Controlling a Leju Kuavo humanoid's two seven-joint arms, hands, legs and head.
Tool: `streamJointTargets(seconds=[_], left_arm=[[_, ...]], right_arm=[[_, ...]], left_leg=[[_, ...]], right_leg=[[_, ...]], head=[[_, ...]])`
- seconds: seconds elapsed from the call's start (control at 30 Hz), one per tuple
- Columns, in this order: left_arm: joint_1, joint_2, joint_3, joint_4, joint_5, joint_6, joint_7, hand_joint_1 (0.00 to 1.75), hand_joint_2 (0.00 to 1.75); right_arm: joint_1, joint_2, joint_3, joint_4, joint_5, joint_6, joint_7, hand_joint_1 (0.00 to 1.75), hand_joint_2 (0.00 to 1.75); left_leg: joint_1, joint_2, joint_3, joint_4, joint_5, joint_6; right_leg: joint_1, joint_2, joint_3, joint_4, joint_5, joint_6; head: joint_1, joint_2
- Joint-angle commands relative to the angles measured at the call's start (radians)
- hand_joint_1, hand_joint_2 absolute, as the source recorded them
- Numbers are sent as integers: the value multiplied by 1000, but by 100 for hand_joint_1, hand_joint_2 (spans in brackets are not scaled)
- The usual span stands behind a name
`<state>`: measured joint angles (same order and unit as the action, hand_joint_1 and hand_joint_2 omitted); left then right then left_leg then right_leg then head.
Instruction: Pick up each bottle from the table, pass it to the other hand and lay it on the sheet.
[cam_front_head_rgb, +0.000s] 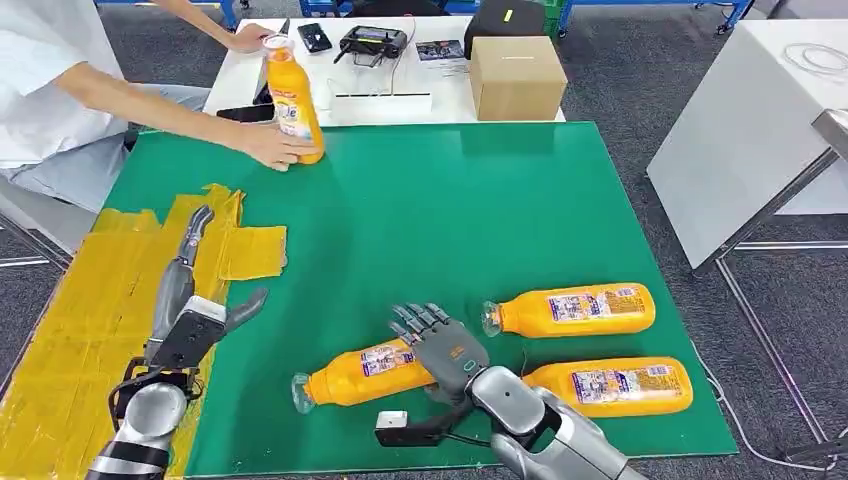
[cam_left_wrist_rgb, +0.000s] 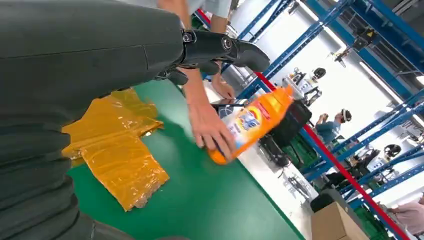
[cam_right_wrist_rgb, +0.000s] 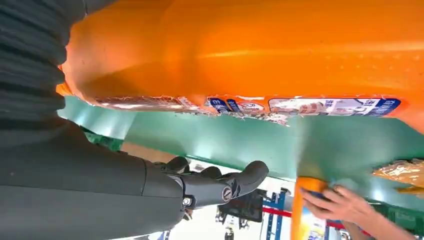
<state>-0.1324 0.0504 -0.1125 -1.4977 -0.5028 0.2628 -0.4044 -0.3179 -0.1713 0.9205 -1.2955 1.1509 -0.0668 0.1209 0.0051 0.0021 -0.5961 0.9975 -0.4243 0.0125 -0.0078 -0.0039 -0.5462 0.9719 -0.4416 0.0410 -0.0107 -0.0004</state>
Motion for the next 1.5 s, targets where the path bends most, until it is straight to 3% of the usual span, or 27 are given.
streamJointTargets(seconds=[0.03, 0.4, 0.43, 0.5, 0.57, 0.6, 0.63, 0.7, 0.73, 0.83, 0.87, 0.9, 0.97, 1.13, 1.23, 1.4, 1.5], left_arm=[[-23, -23, 13, 27, -8, -1, 6, 0, 175], [-87, -16, -68, 89, 2, 6, 1, 0, 175], [-87, -18, -72, 89, 1, 13, 2, 0, 175], [-89, -17, -80, 91, 3, 17, 1, 0, 175], [-89, -17, -80, 91, 3, 17, 1, 0, 175], [-89, -17, -80, 91, 3, 17, 1, 0, 175], [-87, -16, -81, 87, 3, 19, 0, 0, 175], [-85, -17, -84, 83, 4, 20, 0, 0, 175], [-82, -16, -86, 78, 3, 20, 0, 0, 175], [-74, -13, -93, 65, 4, 24, 0, 0, 175], [-70, -13, -92, 59, 4, 25, 0, 0, 175], [-68, -12, -92, 58, 4, 25, 0, 0, 175], [-59, -12, -88, 48, 3, 26, 0, 0, 175], [-11, -15, -71, -22, 0, 18, 7, 0, 175], [23, -21, -63, -79, 7, -3, 14, 0, 175], [28, -21, -64, -90, 7, -6, 17, 0, 175], [36, -32, -58, -107, 57, -43, 12, 0, 175]], right_arm=[[-54, 21, -19, 103, -16, 33, 10, 0, 175], [-164, 66, 59, 407, -134, 132, -50, 0, 175], [-171, 66, 77, 426, -124, 135, -49, 7, 175], [-176, 67, 90, 440, -127, 138, -55, 56, 175], [-176, 67, 90, 440, -127, 138, -55, 56, 175], [-176, 67, 90, 440, -127, 138, -55, 72, 175], [-176, 67, 93, 438, -127, 138, -55, 131, 175], [-177, 69, 95, 439, -128, 138, -55, 164, 175], [-177, 69, 96, 440, -128, 137, -54, 173, 175], [-176, 71, 92, 428, -133, 116, -51, 175, 175], [-167, 74, 76, 413, -142, 100, -49, 136, 175], [-165, 74, 73, 408, -143, 96, -48, 138, 175], [-154, 73, 62, 375, -141, 84, -39, 175, 175], [-74, 75, -52, 208, -149, -23, -8, 175, 175], [17, 107, -178, 64, -148, -152, -6, 175, 175], [28, 104, -187, 29, -135, -130, 1, 175, 175], [93, 156, -301, -24, -130, -303, -57, 175, 175]], left_leg=[[0, 0, 1, 0, 0, 0], [1, 0, 3, -1, 0, 0], [1, -1, 5, -1, 0, 0], [1, -1, 5, -1, 0, 0], [1, 0, 7, -1, 0, 0], [1, 0, 7, -1, 0, 0], [0, 0, 6, -1, 0, 0], [2, -1, 8, -1, 1, 0], [1, 1, 7, -1, 0, 0], [1, 3, 10, -1, 0, 0], [1, 2, 10, -1, 0, 0], [1, 3, 10, -1, 0, 0], [1, 1, 10, -1, 1, 0], [0, 3, 10, -1, 0, 0], [0, 3, 9, 0, -1, 0], [1, 4, 3, 1, -1, 0], [1, 2, 2, 0, -1, 0]], right_leg=[[0, 1, 1, -1, 0, 0], [1, 0, 2, -1, 0, 0], [1, 0, 4, -2, 0, -1], [1, -1, 5, -2, 0, -1], [1, 0, 6, -2, 0, -1], [1, -1, 6, -2, 0, -1], [1, -1, 5, -1, 0, 0], [2, -1, 7, -3, 1, -1], [1, 0, 6, -2, 0, 0], [1, 0, 8, -2, 0, 0], [1, 0, 9, -3, 1, -1], [1, 0, 8, -2, 1, -1], [1, -2, 9, -3, 0, -1], [0, 0, 8, -1, 0, -1], [0, 0, 8, -1, 0, -1], [1, 2, 3, 0, -1, -1], [1, 0, 2, -1, -1, -1]], head=[[0, 0], [0, 0], [0, 0], [0, 0], [0, 0], [0, 0], [0, 0], [0, 0], [0, 0], [0, 0], [0, 0], [0, 0], [0, 0], [0, 0], [0, 0], [0, 0], [0, 0]])
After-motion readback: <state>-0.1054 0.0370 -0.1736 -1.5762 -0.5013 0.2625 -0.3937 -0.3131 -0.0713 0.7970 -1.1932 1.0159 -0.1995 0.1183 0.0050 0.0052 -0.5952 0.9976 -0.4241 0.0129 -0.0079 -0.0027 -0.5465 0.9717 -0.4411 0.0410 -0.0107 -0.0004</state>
